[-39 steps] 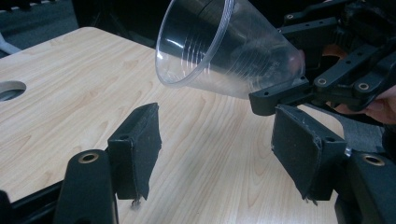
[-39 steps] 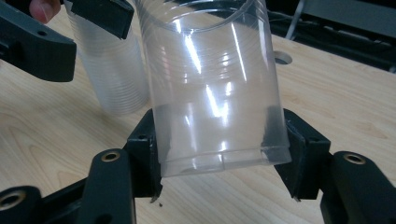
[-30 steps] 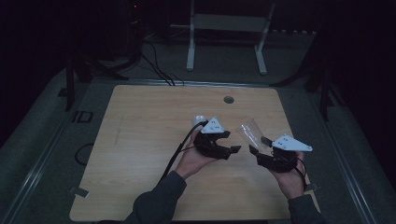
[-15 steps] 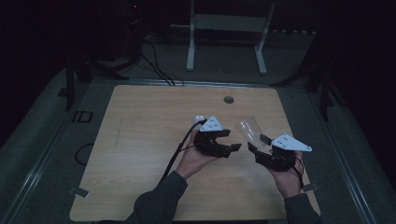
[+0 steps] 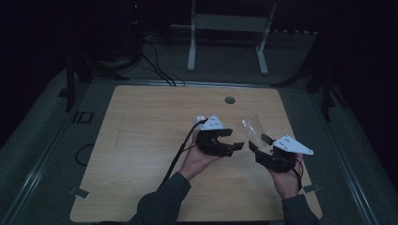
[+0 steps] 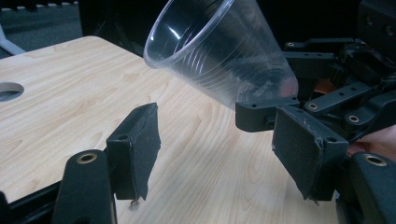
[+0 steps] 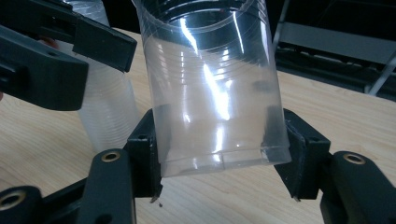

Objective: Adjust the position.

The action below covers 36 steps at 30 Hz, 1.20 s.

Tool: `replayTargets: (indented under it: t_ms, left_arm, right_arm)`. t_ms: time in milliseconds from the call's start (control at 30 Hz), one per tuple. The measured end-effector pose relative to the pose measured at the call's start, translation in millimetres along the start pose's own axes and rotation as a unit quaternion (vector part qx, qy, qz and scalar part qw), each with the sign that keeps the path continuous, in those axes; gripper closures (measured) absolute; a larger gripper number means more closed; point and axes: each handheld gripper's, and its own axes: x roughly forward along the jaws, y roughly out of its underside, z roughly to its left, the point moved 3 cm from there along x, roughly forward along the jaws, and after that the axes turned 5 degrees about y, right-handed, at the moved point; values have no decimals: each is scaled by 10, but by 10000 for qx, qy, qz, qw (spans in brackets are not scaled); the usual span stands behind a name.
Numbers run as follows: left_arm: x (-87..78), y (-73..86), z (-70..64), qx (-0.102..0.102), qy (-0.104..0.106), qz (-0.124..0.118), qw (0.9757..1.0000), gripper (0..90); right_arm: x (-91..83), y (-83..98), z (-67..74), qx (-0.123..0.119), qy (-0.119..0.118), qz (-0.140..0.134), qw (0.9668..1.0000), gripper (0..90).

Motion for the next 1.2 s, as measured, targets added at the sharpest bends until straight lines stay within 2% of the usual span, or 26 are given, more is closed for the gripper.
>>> replayTargets:
  t_ms: [233, 467, 733, 1200]
  left_arm:
    - [-10, -25, 16, -152, 5, -128, 9998, 292]
    - [1, -54, 15, -245, 16, -239, 9994, 246]
    - [31, -88, 15, -400, 63, -341, 9986, 210]
    - [72, -150, 37, -646, 157, -502, 9965, 201]
  right_arm:
    - [1, -15, 32, -32, 42, -96, 9999, 417]
    - [16, -6, 42, 91, 57, -167, 9998, 417]
    - [27, -33, 78, 122, 58, -316, 9994, 417]
    - [27, -48, 99, 212, 144, -474, 9985, 416]
